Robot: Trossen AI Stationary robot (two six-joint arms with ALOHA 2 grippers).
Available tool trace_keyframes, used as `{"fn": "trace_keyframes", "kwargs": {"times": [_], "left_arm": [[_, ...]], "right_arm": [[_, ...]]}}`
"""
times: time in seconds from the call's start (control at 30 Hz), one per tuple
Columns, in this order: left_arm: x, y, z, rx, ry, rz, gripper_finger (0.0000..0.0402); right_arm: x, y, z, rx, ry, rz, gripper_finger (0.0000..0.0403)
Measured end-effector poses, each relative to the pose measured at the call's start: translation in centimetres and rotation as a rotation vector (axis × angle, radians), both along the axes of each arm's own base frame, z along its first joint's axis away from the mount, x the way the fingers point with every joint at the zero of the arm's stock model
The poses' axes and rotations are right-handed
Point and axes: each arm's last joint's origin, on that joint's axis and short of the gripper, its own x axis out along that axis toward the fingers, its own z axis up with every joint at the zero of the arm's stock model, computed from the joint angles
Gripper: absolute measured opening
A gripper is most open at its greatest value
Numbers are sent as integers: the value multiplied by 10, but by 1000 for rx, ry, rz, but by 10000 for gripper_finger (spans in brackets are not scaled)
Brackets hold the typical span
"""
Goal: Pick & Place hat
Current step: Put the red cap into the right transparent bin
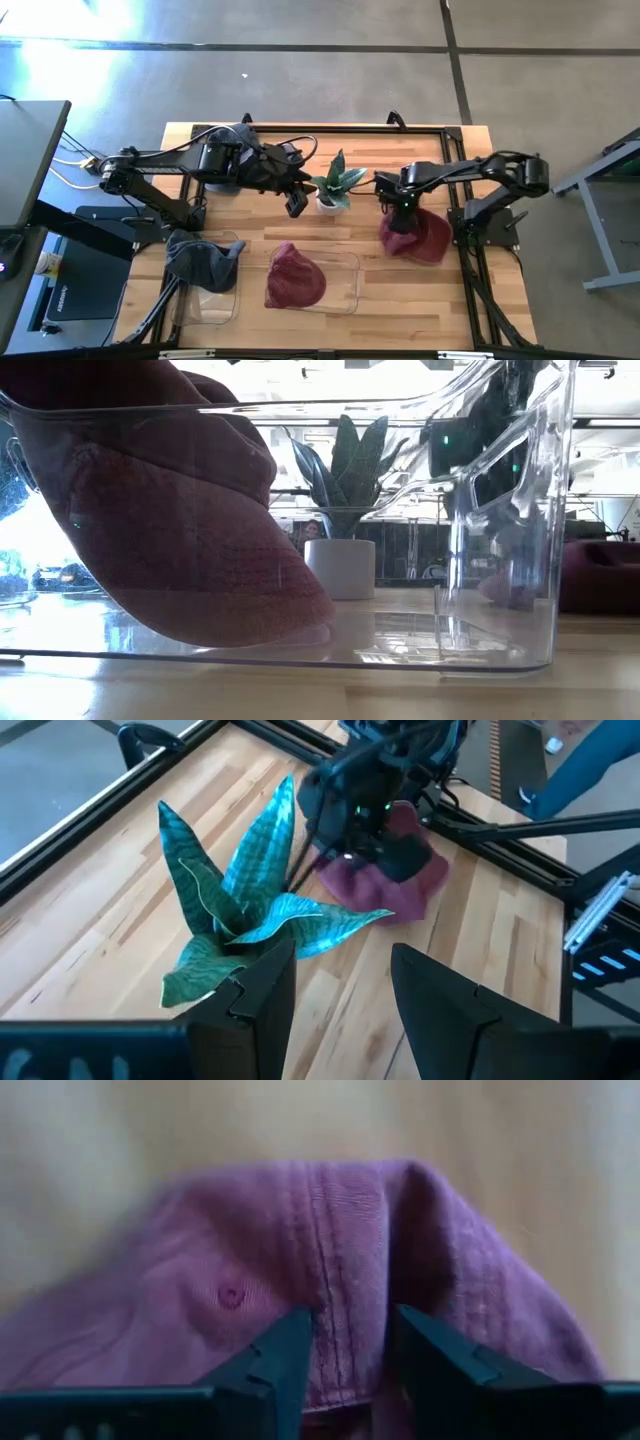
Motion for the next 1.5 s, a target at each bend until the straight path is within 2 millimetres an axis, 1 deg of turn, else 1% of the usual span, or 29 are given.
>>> {"fn": "trace_keyframes", "kwargs": {"times": [0.07, 0.13, 0.2, 0.27, 0.33, 0.47, 0.57, 0.67, 0.77, 0.8, 0.93, 1.0, 1.07, 1.13, 1.2, 1.27, 1.33, 1.4, 1.43, 1.5], "left_arm": [[0, 0, 0, 5, -1, 11, 160], [0, 1, 0, 14, 0, 20, 160], [0, 1, 0, 32, 5, 20, 160], [0, 1, 0, 57, 11, 13, 160], [-1, 1, 0, 80, 21, 0, 160], [-1, 1, 0, 122, 33, -32, 160], [-1, 1, -1, 139, 46, -52, 160], [-1, 1, -2, 145, 54, -59, 160], [-2, 1, -2, 146, 57, -60, 160], [-2, 1, -2, 146, 57, -60, 160], [-2, 1, -2, 146, 56, -60, 160], [-1, 1, -2, 146, 53, -60, 160], [-1, 1, -1, 146, 52, -60, 160], [-1, 1, -1, 146, 52, -60, 160], [-1, 1, -1, 145, 52, -60, 160], [-1, 1, -1, 144, 51, -59, 160], [-1, 1, -1, 142, 48, -58, 160], [-1, 1, 0, 138, 39, -60, 160], [0, 1, 0, 132, 34, -68, 160], [1, 0, 0, 121, 25, -81, 160]], "right_arm": [[-6, -3, -5, -112, 104, -160, 122], [-16, -5, -9, -178, 149, -320, 115], [-26, -5, -11, -171, 139, -485, 113], [-32, -4, -8, -90, 63, -661, 114], [-34, -3, 1, -4, -48, -743, 117], [-46, 3, 31, 51, -164, -775, 122], [-55, 8, 47, 102, -245, -724, 120], [-57, 20, 49, 161, -303, -631, 109], [-52, 33, 35, 157, -338, -605, 82], [-48, 38, 28, 189, -355, -595, 69], [-29, 62, 5, 438, -414, -478, 13], [-25, 71, -7, 491, -386, -425, 6], [-21, 75, -12, 480, -369, -360, 15], [-12, 79, -1, 460, -436, -266, 21], [-1, 81, 20, 419, -545, -173, 19], [5, 83, 41, 345, -619, -72, 12], [7, 87, 58, 257, -653, 21, 6], [5, 92, 68, 191, -629, 106, 10], [4, 95, 70, 167, -610, 154, 17], [1, 101, 70, 135, -585, 233, 43]]}}
